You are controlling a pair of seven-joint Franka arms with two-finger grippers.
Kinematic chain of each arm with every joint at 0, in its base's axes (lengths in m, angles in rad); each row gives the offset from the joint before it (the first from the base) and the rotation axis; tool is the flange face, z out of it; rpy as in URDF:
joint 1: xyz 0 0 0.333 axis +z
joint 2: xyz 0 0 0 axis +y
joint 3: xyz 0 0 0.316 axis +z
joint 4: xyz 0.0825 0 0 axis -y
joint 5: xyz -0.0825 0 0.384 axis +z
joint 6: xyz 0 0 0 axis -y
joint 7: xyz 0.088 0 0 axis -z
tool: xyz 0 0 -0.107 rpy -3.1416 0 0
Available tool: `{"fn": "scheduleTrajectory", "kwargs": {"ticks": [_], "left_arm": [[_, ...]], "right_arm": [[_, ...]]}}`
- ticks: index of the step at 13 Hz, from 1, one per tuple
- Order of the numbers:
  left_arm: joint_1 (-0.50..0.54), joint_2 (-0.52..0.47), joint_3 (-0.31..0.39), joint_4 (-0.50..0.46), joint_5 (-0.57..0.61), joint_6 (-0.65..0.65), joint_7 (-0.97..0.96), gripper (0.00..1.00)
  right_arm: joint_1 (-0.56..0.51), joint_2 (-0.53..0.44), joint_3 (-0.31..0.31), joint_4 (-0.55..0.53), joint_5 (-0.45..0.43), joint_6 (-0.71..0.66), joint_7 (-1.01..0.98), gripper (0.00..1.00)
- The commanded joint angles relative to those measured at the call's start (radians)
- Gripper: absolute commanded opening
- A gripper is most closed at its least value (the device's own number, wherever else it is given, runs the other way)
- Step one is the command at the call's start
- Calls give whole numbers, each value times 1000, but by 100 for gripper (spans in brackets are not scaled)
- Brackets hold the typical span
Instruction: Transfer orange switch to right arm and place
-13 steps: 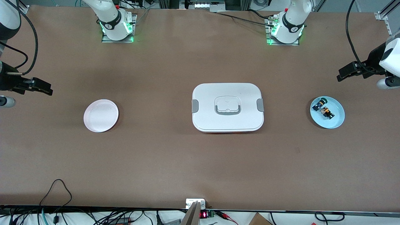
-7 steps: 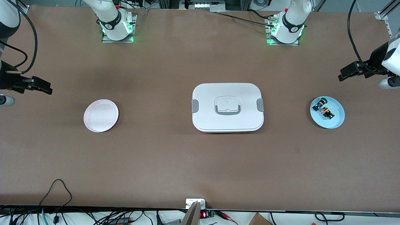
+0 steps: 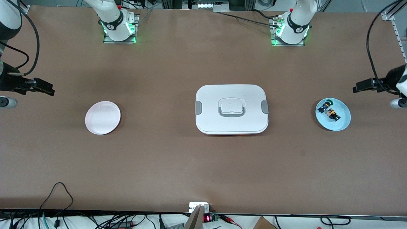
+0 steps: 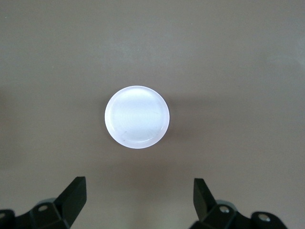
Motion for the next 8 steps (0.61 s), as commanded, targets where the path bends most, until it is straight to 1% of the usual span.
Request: {"fn": "scheduleTrajectory", "kwargs": {"ticks": [1,3,6,8], "left_arm": [[8,39,-9,-47,43,82,94,100],[35,71,-9,-110,43,168,159,100],[77,95,-9,-231,43,336,246,100],[79,108,-7,-297,81,429,288,100]], "right_arm": [[2,-10,2,-11,2,12,-10,100],[2,-8,2,-12,4,28,-10,100],[2,-8,4,-11,4,26,-10,100],[2,-8,4,-11,4,20,-11,100]]}}
